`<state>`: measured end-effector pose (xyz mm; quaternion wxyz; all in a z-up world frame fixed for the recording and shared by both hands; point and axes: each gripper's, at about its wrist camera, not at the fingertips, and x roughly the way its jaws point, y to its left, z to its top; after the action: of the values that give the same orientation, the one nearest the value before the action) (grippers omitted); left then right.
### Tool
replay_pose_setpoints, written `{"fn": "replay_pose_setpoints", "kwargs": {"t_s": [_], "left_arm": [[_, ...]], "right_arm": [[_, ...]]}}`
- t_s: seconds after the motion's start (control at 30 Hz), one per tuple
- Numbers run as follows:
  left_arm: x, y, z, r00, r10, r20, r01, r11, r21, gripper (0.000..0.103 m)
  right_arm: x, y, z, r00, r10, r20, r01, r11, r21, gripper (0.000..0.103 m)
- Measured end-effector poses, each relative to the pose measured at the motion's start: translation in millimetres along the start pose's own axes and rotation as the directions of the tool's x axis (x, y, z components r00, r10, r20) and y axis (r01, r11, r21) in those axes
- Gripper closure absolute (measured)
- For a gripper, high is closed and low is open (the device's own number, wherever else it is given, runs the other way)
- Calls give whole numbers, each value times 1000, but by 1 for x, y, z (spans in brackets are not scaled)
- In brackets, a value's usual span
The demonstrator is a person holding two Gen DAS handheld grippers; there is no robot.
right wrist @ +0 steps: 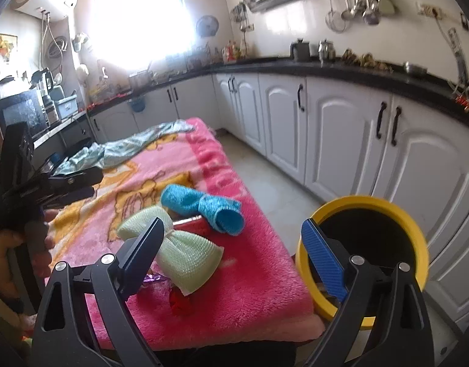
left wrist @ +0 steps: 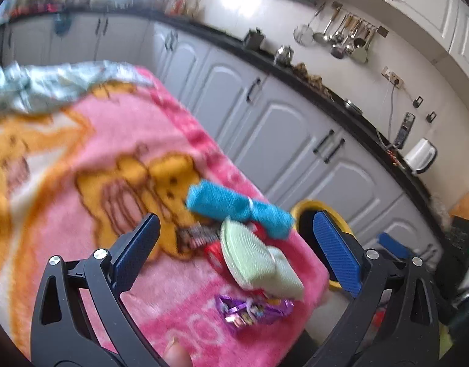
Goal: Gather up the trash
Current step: 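Move both open tools from the bin to the green scrubber and blue cloth, then grasp the green mesh scrubber with the left tool while the right tool grasps the blue cloth, then carry the green scrubber and blue cloth in both tools over the bin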
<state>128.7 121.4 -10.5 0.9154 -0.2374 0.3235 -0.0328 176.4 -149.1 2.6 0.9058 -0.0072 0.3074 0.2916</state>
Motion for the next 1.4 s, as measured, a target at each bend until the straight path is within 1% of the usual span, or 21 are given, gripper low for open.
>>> {"fn": "replay_pose_setpoints", "kwargs": {"t_s": [0.1,0.2,0.23,0.27,0.3,0.33,0.4,0.43,0.5,0.6,0.67,0.7,0.77,0.83,0.87,0.93,1.03,1.13,1.23,1.4], "left_arm": [[13,12,-7,996,-61,-63,56,995,-78,11],[24,17,-14,991,-84,-102,71,990,-122,11],[27,18,-16,989,-94,-112,78,988,-134,11],[31,19,-17,988,-103,-120,85,986,-146,11],[34,19,-19,986,-112,-128,91,983,-158,12],[37,19,-21,984,-120,-135,97,981,-169,16],[43,20,-21,981,-123,-149,95,979,-181,23],[45,20,-21,980,-123,-156,93,978,-184,28],[50,19,-23,977,-129,-169,96,977,-192,33],[55,17,-24,975,-124,-187,88,977,-192,34],[57,15,-25,974,-121,-194,84,979,-186,37],[58,14,-26,974,-113,-197,77,981,-180,42],[61,14,-27,973,-105,-203,69,982,-178,47],[62,14,-28,972,-106,-208,68,981,-184,58],[63,14,-29,972,-103,-210,65,981,-181,59],[63,15,-29,972,-104,-212,66,982,-179,75],[63,17,-30,971,-111,-213,73,981,-180,76],[58,17,-30,972,-118,-205,82,982,-173,78],[51,15,-28,973,-131,-188,100,981,-166,80],[41,9,-22,979,-138,-151,115,982,-150,80]], "right_arm": [[23,-8,-1,998,16,-55,-15,1000,26,14],[44,-12,0,995,39,-92,-36,999,27,15],[50,-13,0,994,45,-103,-42,999,28,18],[60,-15,2,991,68,-119,-64,997,35,19],[64,-16,3,988,82,-128,-77,996,42,23],[74,-18,5,983,110,-145,-102,993,58,27],[88,-20,6,975,144,-166,-132,988,80,31],[93,-21,7,973,154,-174,-140,986,87,31],[107,-21,9,965,179,-192,-162,981,104,34],[121,-19,10,960,185,-208,-166,980,107,36],[129,-16,10,958,183,-222,-164,981,101,36],[132,-15,10,957,183,-227,-165,981,98,38],[137,-12,9,953,188,-238,-171,981,88,48],[141,-7,7,948,187,-257,-173,982,78,62],[142,-7,6,947,193,-258,-179,981,79,66],[143,-5,4,946,198,-258,-184,980,76,79],[137,-2,3,950,186,-251,-175,982,66,89],[134,-3,3,952,184,-243,-172,983,72,93],[127,-3,5,961,173,-214,-162,984,70,96],[111,-2,10,976,147,-158,-142,989,45,97]]}}
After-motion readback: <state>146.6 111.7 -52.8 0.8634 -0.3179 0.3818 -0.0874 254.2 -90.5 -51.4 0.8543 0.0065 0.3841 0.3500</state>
